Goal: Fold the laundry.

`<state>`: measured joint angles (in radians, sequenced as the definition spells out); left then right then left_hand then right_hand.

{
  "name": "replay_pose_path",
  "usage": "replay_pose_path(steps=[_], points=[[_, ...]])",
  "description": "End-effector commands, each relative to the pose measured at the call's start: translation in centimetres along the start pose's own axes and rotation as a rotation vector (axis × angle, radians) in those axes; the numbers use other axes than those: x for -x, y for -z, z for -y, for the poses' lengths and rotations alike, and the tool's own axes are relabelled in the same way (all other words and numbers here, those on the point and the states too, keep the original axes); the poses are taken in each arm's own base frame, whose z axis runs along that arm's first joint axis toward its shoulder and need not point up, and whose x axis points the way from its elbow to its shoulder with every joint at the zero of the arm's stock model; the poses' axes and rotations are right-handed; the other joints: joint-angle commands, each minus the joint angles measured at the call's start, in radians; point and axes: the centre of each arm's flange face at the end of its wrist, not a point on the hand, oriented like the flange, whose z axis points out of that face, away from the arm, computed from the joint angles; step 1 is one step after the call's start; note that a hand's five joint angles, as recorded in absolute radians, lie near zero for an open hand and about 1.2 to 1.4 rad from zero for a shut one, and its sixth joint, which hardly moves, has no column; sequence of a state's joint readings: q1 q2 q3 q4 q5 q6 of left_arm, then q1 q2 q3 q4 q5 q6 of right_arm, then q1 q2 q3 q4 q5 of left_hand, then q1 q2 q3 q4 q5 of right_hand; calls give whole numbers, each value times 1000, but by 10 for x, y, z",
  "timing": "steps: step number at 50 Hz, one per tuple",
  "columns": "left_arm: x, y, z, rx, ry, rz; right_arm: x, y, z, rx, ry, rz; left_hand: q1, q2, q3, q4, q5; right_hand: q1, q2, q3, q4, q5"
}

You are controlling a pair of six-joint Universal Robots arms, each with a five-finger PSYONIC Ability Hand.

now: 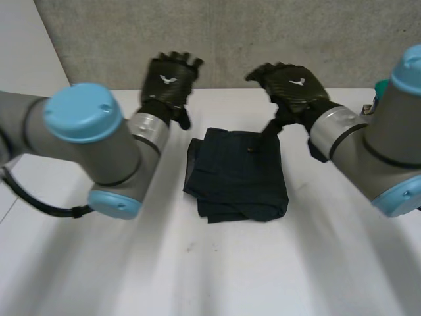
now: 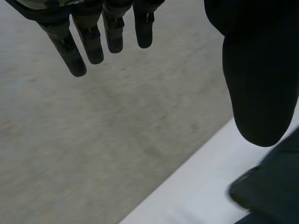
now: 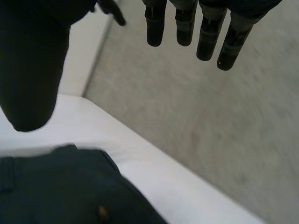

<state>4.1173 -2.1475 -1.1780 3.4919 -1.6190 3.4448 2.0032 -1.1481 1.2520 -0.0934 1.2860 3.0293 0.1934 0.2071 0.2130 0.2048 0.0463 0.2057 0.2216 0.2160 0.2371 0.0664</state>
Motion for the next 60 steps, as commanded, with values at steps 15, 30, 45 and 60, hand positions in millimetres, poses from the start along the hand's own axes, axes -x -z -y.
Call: replay_pose_path(steps=[15, 30, 45, 60], points=[[-64, -8, -84, 333, -27, -272, -19, -38, -111, 432, -150, -5, 64, 50, 45, 53, 37, -31, -47, -41, -63, -66], [-66, 4, -113, 445, -226, -290, -23, -38, -138, 497, 24, -26, 76, 62, 56, 65, 48, -31, -47, -41, -63, -66], [-41, -3, 1, 178, -133, -206, -25, -19, -48, 285, 73, -92, 0, -14, -20, -12, -28, -31, -47, -41, -63, -66], [-36, 46, 69, 7, 38, -522, 61, 56, -111, 247, 164, 53, 8, -5, -11, -3, -19, -31, -47, -41, -63, -66]])
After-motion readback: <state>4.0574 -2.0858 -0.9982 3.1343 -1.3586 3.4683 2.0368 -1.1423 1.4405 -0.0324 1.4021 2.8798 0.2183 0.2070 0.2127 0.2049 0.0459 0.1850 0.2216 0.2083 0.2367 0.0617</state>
